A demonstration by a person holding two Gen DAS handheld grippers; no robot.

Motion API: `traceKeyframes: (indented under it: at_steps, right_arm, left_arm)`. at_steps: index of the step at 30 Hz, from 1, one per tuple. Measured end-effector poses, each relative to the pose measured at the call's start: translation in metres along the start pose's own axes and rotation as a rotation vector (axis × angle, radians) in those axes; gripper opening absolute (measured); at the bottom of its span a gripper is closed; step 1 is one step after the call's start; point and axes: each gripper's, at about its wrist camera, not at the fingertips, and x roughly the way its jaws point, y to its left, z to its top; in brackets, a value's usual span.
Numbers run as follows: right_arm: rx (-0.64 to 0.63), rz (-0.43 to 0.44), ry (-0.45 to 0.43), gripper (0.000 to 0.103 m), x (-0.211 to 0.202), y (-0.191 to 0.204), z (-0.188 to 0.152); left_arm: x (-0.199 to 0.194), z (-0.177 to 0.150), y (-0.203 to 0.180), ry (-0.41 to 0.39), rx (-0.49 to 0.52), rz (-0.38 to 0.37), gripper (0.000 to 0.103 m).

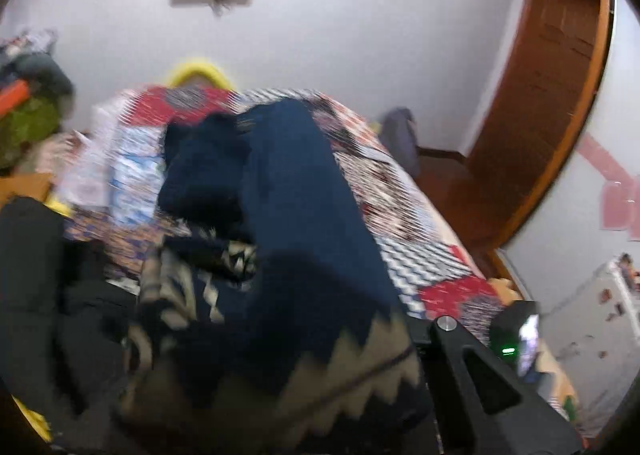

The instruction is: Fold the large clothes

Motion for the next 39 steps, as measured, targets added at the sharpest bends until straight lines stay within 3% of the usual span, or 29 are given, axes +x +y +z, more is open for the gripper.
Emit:
traceKeyframes:
  at_steps: [2, 7, 15, 18, 22, 25, 31, 35, 39]
  right_arm:
    - [0.018, 0.016, 0.008, 0.080, 0.002, 0.001, 0.001]
    - [0.028, 0.045, 0.023, 0.080, 0.003, -0.003, 0.006]
    - [-0.012, -0.004, 0.018, 0.080, -0.015, -0.009, -0.005]
    - [-0.030, -0.048, 0.006, 0.080, -0.025, -0.010, -0.010]
    - [-0.038, -0.081, -0.001, 0.080, -0.041, -0.015, -0.017]
    - [-0.041, -0.099, -0.014, 0.080, -0.054, -0.021, -0.021]
    - [-0.040, -0.110, -0.072, 0.080, -0.089, -0.025, -0.021]
    - [-0.054, -0.093, -0.142, 0.080, -0.115, -0.015, -0.010]
    - [-0.095, -0.060, -0.216, 0.080, -0.138, 0.005, 0.003]
  left_arm:
    - [0.021, -0.004, -0.014, 0.064, -0.010, -0.059, 0.010]
    - [0.066, -0.025, -0.030, 0.205, -0.011, -0.104, 0.010]
    - [0.089, -0.052, -0.030, 0.354, -0.022, -0.233, 0.013]
    - [0.084, -0.058, -0.034, 0.358, 0.015, -0.226, 0.023]
    - [0.071, -0.061, -0.040, 0.395, 0.006, -0.255, 0.050]
    - [0.056, -0.061, -0.047, 0.420, 0.021, -0.269, 0.051]
    - [0.002, -0.048, -0.045, 0.326, 0.097, -0.228, 0.053]
    - [-0.031, -0.031, -0.026, 0.213, 0.110, -0.147, 0.059]
    - [-0.037, -0.018, 0.004, 0.144, 0.102, -0.047, 0.068]
